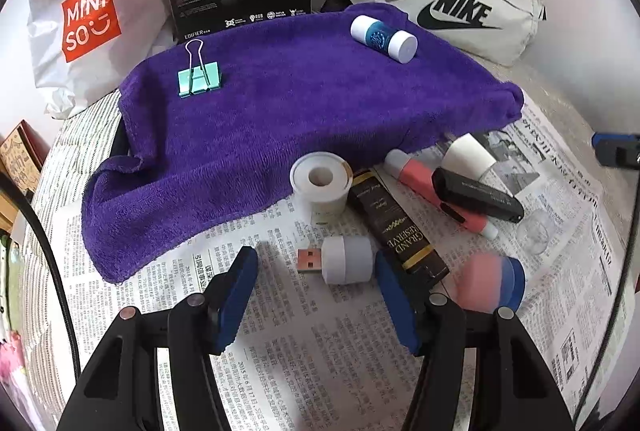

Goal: Organize rigid objects
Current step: 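Grasp the white USB light with the left tool while the right tool grasps the white charger block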

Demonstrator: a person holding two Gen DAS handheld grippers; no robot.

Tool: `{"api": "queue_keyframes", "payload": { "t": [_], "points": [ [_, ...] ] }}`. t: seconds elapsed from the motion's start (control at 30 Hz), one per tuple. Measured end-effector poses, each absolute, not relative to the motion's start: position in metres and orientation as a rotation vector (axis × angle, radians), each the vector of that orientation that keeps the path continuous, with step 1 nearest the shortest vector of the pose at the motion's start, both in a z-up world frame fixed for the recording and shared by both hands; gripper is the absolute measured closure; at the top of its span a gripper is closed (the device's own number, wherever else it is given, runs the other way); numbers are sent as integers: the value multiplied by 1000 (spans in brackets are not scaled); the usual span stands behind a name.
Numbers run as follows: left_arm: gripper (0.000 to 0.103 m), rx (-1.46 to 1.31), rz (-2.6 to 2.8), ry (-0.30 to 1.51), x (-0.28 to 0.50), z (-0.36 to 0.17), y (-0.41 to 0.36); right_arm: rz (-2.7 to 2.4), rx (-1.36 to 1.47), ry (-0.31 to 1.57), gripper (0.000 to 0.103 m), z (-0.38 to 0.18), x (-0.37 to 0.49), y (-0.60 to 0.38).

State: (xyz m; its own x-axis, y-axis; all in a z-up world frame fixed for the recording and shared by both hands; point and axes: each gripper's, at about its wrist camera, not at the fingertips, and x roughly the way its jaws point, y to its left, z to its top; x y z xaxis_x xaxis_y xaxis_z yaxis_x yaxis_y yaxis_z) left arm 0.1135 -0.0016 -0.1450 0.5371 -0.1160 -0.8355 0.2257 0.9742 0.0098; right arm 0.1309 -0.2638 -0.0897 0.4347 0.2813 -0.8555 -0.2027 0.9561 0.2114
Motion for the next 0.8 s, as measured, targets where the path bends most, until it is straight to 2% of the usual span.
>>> {"api": "queue_keyframes", "payload": {
  "t": [0.13,0.2,0.8],
  "points": [
    [51,123,-210,969,115,-144,-4,297,62,1104,42,-99,132,-259],
    [69,127,-223,965,114,-143,-6,297,54,1111,42,-103,133,-255],
    [69,52,-168,993,101,-141,34,437,-7,1096,42,-118,160,-195]
  ]
}}
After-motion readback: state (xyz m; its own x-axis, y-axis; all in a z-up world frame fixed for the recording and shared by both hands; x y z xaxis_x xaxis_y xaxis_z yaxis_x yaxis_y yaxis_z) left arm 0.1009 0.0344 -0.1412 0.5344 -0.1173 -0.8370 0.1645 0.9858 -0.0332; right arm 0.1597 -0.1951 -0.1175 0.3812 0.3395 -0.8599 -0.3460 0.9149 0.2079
